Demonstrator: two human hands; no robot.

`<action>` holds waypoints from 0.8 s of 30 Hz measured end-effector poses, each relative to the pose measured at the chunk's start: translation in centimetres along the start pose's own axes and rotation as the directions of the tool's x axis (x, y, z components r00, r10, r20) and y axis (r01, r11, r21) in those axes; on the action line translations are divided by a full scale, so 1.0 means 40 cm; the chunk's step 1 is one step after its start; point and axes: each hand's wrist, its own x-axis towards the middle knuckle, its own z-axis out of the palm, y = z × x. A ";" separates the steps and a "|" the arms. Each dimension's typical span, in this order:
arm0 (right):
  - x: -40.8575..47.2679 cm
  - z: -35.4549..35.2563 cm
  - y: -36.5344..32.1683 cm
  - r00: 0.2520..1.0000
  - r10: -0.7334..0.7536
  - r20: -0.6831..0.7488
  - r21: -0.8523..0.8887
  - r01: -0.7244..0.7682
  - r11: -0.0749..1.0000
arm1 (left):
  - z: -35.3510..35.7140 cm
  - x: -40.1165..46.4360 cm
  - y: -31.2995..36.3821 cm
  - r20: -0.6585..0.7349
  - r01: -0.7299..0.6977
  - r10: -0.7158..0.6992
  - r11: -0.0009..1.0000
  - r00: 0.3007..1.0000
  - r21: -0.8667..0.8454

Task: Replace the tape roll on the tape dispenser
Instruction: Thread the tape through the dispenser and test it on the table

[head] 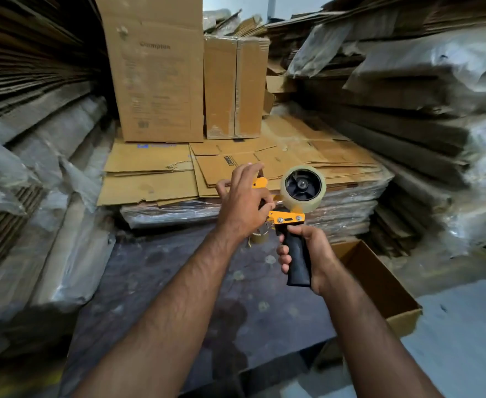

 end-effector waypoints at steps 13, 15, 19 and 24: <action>0.012 -0.096 -0.121 0.995 0.052 0.088 0.050 -0.057 0.997 | 0.023 -0.029 -0.006 0.055 0.161 -0.151 0.933 0.987 -0.322; 0.015 -0.102 -0.129 0.991 0.073 0.112 0.019 -0.075 0.997 | 0.014 -0.024 -0.011 0.066 0.215 -0.205 0.909 0.977 -0.356; 0.036 -0.110 -0.156 0.991 0.070 0.117 0.048 -0.076 0.996 | 0.012 -0.048 -0.022 0.079 0.305 -0.298 0.866 0.951 -0.396; 0.057 -0.147 -0.190 0.991 0.075 0.115 0.036 -0.080 0.996 | -0.001 -0.079 -0.058 0.090 0.374 -0.371 0.831 0.924 -0.412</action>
